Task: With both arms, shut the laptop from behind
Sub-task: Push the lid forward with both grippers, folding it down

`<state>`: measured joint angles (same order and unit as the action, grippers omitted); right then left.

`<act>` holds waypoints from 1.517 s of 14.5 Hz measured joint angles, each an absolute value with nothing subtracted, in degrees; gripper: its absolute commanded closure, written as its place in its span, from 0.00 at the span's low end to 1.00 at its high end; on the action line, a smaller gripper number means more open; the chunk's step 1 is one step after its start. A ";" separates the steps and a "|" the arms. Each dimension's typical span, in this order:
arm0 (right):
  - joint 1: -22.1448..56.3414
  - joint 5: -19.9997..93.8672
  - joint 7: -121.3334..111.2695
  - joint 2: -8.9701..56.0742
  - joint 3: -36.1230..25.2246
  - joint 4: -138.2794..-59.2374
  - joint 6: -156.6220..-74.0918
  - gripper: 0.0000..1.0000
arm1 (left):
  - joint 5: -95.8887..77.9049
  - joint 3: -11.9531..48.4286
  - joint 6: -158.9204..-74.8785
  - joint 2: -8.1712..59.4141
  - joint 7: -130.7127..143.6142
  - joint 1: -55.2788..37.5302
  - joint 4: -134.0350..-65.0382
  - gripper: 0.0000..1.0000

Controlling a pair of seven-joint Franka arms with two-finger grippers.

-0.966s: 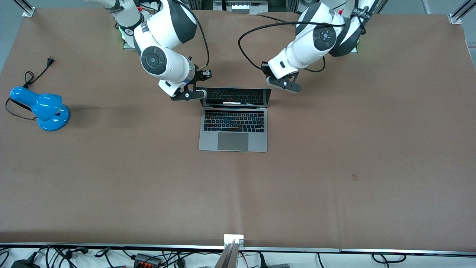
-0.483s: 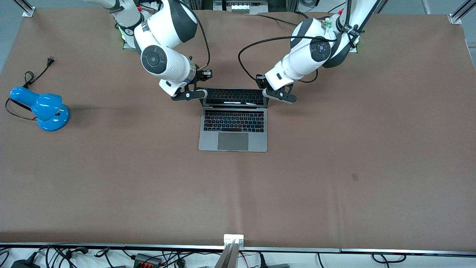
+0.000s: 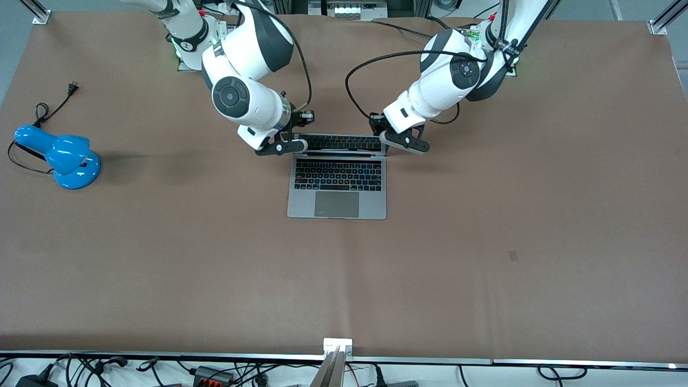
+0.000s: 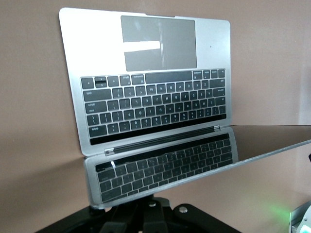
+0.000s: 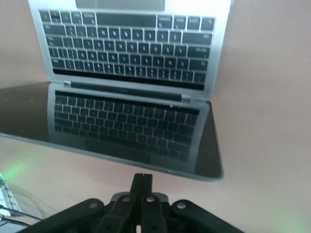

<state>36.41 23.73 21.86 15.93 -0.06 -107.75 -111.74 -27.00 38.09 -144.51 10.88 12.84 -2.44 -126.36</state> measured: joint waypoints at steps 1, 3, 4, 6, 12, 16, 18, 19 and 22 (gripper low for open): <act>36.37 23.73 21.86 17.11 -0.23 -106.27 -111.75 1.00 | -25.83 38.07 -144.60 11.45 12.83 -2.23 -125.73 0.99; 36.32 23.73 21.86 19.37 -0.56 -103.65 -111.78 1.00 | -23.96 37.86 -145.45 12.66 12.83 -1.91 -124.38 0.99; 36.25 23.73 21.86 20.44 -0.70 -102.50 -111.80 1.00 | -23.61 37.63 -145.91 13.31 12.83 -1.74 -123.67 0.99; 35.97 23.72 21.86 22.60 -0.96 -100.26 -111.85 1.00 | -23.33 37.17 -146.98 14.91 12.79 -1.50 -122.17 0.99; 33.71 21.72 21.65 28.19 -1.25 -95.91 -111.90 1.00 | -21.93 35.63 -150.69 21.78 12.68 -1.46 -118.10 0.99; 33.52 20.26 21.65 32.20 -1.30 -93.04 -113.48 1.00 | -19.01 33.76 -150.79 26.93 12.59 -1.48 -114.32 0.99; 33.33 19.66 21.65 33.80 -1.31 -92.51 -114.86 1.00 | -17.95 33.13 -151.62 29.39 12.58 -1.50 -113.14 0.99; 33.24 19.58 21.65 34.54 -1.31 -92.44 -115.86 1.00 | -17.88 33.01 -153.16 30.72 12.56 -1.55 -112.87 0.99; 33.16 19.54 21.65 36.75 -1.31 -92.31 -118.98 1.00 | -17.86 32.78 -157.02 34.86 12.29 -1.76 -112.25 0.99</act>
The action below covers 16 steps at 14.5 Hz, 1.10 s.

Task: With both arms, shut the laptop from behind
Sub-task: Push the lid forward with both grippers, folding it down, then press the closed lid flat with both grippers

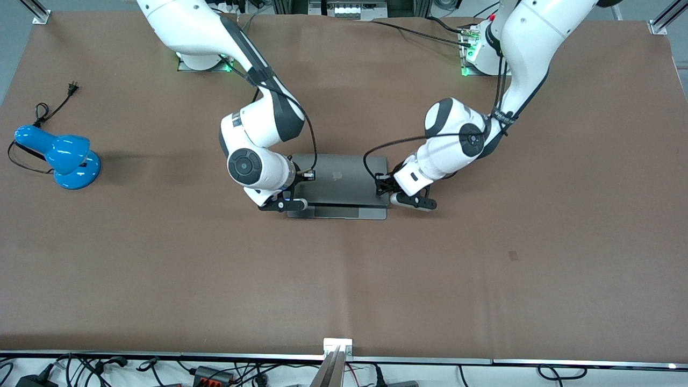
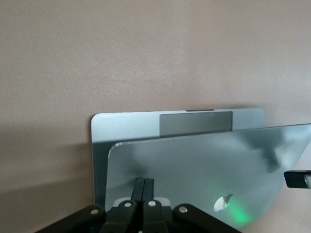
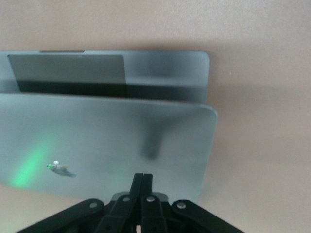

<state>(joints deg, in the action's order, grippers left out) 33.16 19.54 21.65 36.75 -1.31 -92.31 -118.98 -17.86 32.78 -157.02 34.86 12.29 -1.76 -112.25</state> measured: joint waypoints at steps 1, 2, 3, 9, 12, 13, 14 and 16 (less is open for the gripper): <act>33.17 19.54 21.65 37.46 -1.30 -92.26 -120.09 1.00 | -17.86 32.76 -157.47 36.02 12.21 -1.78 -111.86 0.99; 33.18 19.54 21.65 38.19 -1.29 -92.15 -121.10 1.00 | -17.85 32.74 -157.68 37.12 12.18 -1.79 -111.36 0.99; 33.21 19.54 21.63 38.93 -1.28 -91.96 -121.87 1.00 | -17.85 32.69 -157.96 38.19 12.18 -1.80 -110.85 0.99; 33.34 19.50 21.62 41.41 -1.21 -90.16 -123.32 1.00 | -17.85 31.85 -158.71 43.25 12.10 -2.40 -108.69 0.99; 33.41 18.77 21.62 41.84 -1.17 -90.06 -123.78 1.00 | -17.85 30.78 -158.71 43.05 12.13 -3.62 -108.37 0.99; 33.41 18.37 21.63 42.07 -1.16 -90.05 -123.82 1.00 | -17.85 30.62 -158.71 42.99 12.13 -3.79 -108.36 0.99; 33.42 17.94 21.63 42.42 -1.15 -90.05 -123.94 1.00 | -17.85 30.57 -158.70 42.97 12.13 -3.84 -108.36 0.99; 33.44 17.58 21.63 43.10 -1.11 -90.03 -124.42 1.00 | -17.85 30.56 -158.70 42.97 12.13 -3.85 -108.35 0.99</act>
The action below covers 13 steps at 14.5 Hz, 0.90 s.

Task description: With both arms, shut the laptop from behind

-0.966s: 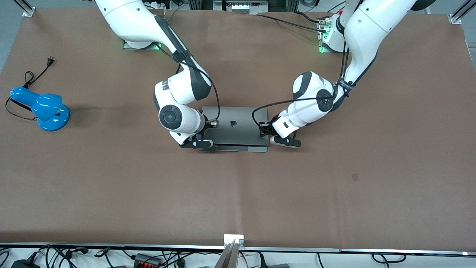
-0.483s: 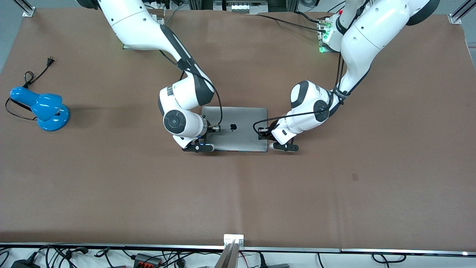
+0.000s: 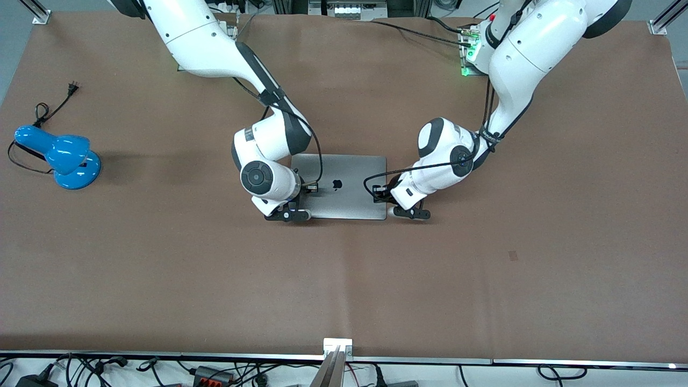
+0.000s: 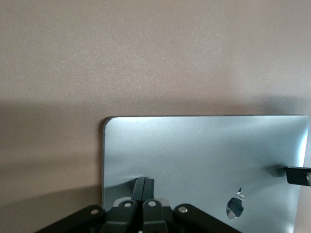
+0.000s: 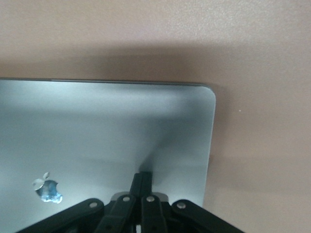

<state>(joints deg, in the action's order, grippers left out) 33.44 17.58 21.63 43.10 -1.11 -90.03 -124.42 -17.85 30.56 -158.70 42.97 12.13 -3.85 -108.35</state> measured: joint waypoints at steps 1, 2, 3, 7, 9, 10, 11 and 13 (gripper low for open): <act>33.44 17.54 21.63 43.13 -1.10 -90.01 -124.46 1.00 | -17.85 30.56 -158.70 42.97 12.13 -3.85 -108.35 0.99; 33.44 17.52 21.63 43.12 -1.10 -89.97 -124.46 1.00 | -17.85 30.55 -158.70 42.97 12.13 -3.85 -108.34 0.99; 33.45 17.49 21.63 43.12 -1.09 -89.96 -124.46 1.00 | -17.85 30.55 -158.70 42.96 12.13 -3.85 -108.34 0.99; 33.45 17.46 21.63 43.12 -1.08 -89.92 -124.46 1.00 | -17.85 30.22 -158.72 42.97 12.14 -3.85 -107.99 0.99; 33.45 17.46 21.63 43.13 -1.08 -89.60 -124.52 1.00 | -17.84 29.66 -158.69 42.91 12.11 -3.81 -107.61 0.99; 33.45 17.45 21.63 43.13 -1.08 -89.25 -124.52 1.00 | -17.80 29.31 -158.11 42.64 12.07 -3.74 -107.42 0.99; 33.45 17.45 21.63 43.12 -1.08 -88.89 -124.52 1.00 | -17.76 29.06 -156.30 42.00 12.00 -3.59 -107.16 0.99; 33.38 17.33 21.63 42.90 -1.20 -88.15 -124.49 1.00 | -17.66 28.89 -150.90 39.25 11.97 -3.15 -106.51 0.99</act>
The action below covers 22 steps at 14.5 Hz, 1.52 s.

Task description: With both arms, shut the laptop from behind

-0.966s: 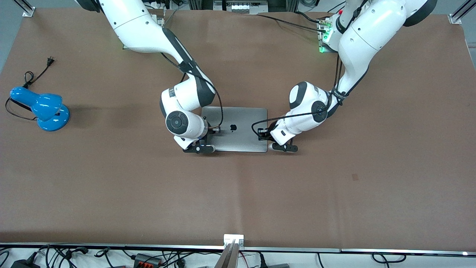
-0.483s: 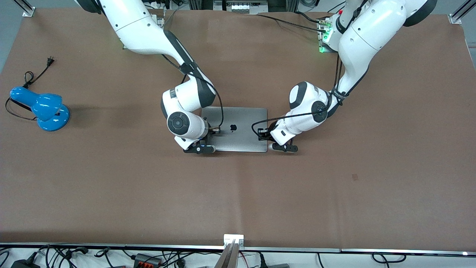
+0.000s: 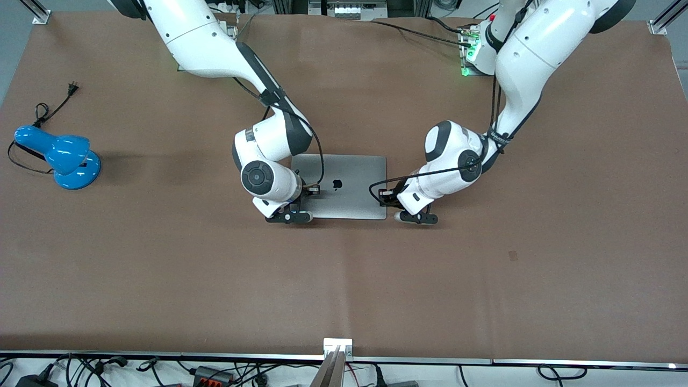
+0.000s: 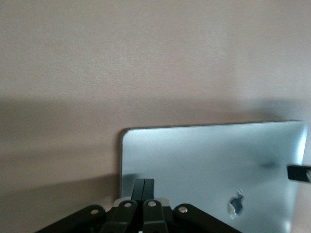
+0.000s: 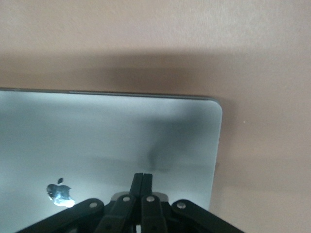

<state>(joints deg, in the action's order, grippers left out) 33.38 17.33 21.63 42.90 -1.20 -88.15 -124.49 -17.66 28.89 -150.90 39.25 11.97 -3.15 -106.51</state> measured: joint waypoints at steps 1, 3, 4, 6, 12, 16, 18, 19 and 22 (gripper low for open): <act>33.35 17.11 21.63 42.42 -1.55 -87.79 -124.21 1.00 | -17.65 28.85 -148.17 37.33 11.97 -2.94 -106.34 0.99; 33.30 16.82 21.63 40.52 -3.10 -87.29 -122.00 1.00 | -17.65 28.65 -141.68 32.82 11.98 -2.50 -106.12 0.99; 33.25 16.70 21.62 39.20 -4.06 -87.21 -120.54 1.00 | -17.64 28.61 -137.99 30.41 12.00 -1.96 -106.03 0.99; 33.13 15.76 21.01 36.48 -6.28 -87.19 -116.91 1.00 | -17.64 28.45 -129.95 25.27 12.00 -0.29 -105.92 0.96; 32.82 13.06 13.85 28.23 -14.61 -87.06 -106.19 0.00 | -2.28 28.39 -103.42 16.06 12.10 3.38 -98.63 0.19; 32.70 13.01 13.08 23.69 -17.83 -86.96 -104.68 0.00 | 3.65 28.11 -92.03 16.05 12.15 3.54 -92.45 0.00; 32.68 12.25 12.74 21.20 -19.68 -86.30 -104.31 0.00 | 4.59 28.04 -85.78 16.09 12.16 3.83 -88.58 0.00; 32.68 11.27 12.51 20.07 -20.70 -85.26 -103.09 0.00 | 4.62 28.01 -83.26 16.07 12.16 4.42 -86.15 0.00; 32.58 9.46 9.74 17.97 -24.93 -80.16 -95.88 0.00 | 4.61 27.93 -81.41 16.08 12.10 7.77 -80.29 0.00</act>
